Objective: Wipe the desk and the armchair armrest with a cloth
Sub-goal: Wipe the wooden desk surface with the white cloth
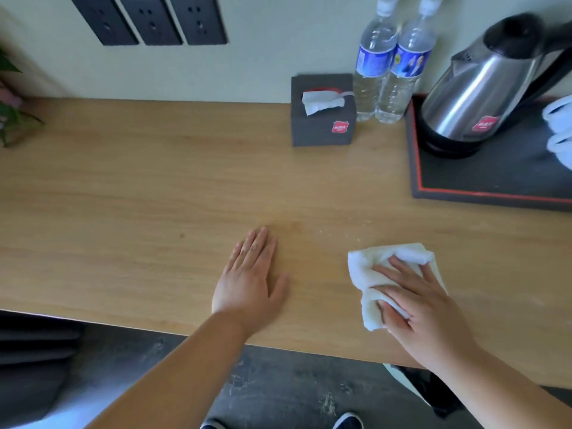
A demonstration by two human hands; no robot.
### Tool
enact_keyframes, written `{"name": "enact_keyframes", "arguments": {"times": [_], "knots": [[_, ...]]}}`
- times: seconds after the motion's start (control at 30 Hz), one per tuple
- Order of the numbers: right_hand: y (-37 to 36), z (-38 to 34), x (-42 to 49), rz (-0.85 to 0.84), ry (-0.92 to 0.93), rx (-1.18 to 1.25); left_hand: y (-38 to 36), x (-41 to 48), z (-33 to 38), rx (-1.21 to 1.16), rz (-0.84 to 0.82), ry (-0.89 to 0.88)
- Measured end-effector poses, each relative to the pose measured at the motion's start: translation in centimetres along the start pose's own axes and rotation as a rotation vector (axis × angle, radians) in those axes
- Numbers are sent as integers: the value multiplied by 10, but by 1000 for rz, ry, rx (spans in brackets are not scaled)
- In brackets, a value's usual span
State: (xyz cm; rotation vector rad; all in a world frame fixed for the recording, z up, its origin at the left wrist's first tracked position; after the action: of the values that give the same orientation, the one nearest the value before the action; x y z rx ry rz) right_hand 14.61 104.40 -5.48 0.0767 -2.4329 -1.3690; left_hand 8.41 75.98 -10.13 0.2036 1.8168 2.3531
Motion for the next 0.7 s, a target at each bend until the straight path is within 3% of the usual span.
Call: {"name": "enact_keyframes", "arguments": {"times": [0.1, 0.13, 0.23, 0.37, 0.5, 0.7], "knots": [[18, 10, 20, 204, -517, 391, 1, -2, 3, 12, 11, 7], [23, 14, 32, 295, -595, 440, 1, -1, 4, 20, 19, 6], [24, 23, 88, 347, -546, 389, 2, 3, 6, 33, 27, 7], [-16, 41, 150, 188, -378, 237, 2, 3, 7, 47, 15, -2], [-58, 63, 183, -151, -368, -223, 1, 3, 4, 23, 19, 5], [-88, 49, 217, -277, -351, -393, 2, 4, 6, 10, 10, 5]]}}
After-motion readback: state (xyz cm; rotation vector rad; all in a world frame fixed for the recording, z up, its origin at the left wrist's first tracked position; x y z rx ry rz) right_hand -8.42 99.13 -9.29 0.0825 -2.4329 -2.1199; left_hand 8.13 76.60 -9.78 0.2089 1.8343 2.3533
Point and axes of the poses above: each hand's wrist, its own x-axis towards the middle knuckle, its own y-axis out of the back of the hand, z = x × y, the point moved 5 cm from there along x, towards the middle knuckle, and after that the axes turned 5 degrees about z, right-handed, at the moved point
